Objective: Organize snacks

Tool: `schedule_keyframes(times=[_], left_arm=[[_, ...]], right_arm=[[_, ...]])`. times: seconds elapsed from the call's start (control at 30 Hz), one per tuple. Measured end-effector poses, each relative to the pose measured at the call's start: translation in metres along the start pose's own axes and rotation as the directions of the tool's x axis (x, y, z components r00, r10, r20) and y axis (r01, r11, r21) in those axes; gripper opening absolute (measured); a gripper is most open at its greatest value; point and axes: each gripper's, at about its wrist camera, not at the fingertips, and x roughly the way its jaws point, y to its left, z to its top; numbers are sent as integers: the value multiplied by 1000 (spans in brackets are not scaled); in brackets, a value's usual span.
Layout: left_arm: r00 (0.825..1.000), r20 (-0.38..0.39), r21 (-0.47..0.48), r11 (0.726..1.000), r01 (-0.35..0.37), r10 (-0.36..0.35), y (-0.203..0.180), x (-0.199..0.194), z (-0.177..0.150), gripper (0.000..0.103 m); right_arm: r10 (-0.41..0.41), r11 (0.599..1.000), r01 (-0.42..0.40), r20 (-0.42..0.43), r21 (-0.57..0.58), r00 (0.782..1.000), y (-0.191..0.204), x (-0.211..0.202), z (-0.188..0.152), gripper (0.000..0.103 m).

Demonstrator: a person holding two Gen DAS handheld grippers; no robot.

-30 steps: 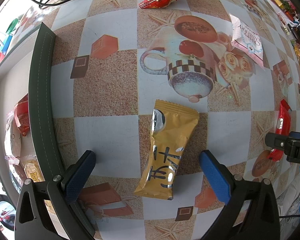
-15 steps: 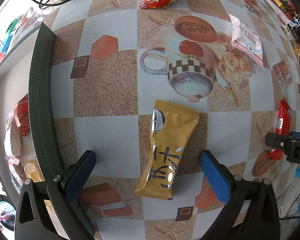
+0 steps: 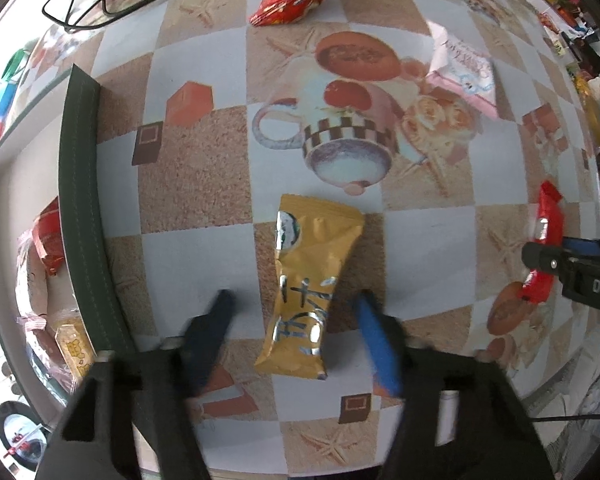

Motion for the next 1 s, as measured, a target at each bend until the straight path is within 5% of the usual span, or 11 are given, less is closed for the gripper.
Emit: schedule_keyframes(times=[0.07,0.2,0.6,1.0], left_arm=[[1000,-3,5,1000,20,-20,-2,-4,2,24],[997,-12,-26,997,78,-78,1,-9,1,24],[995,59,-26,996,84,-83,0,-44,-9,24],[986,151,-100,991,86,-71,43,-85,-28,24]], right_arm=[[27,1000,-27,-1,5,1000,-1,-4,3,24],[53,999,-53,5,-1,999,-2,-11,6,22],[113,992,-111,28,-58,993,6,-43,5,22],[119,978,-106,63,-178,991,65,-82,24,22]])
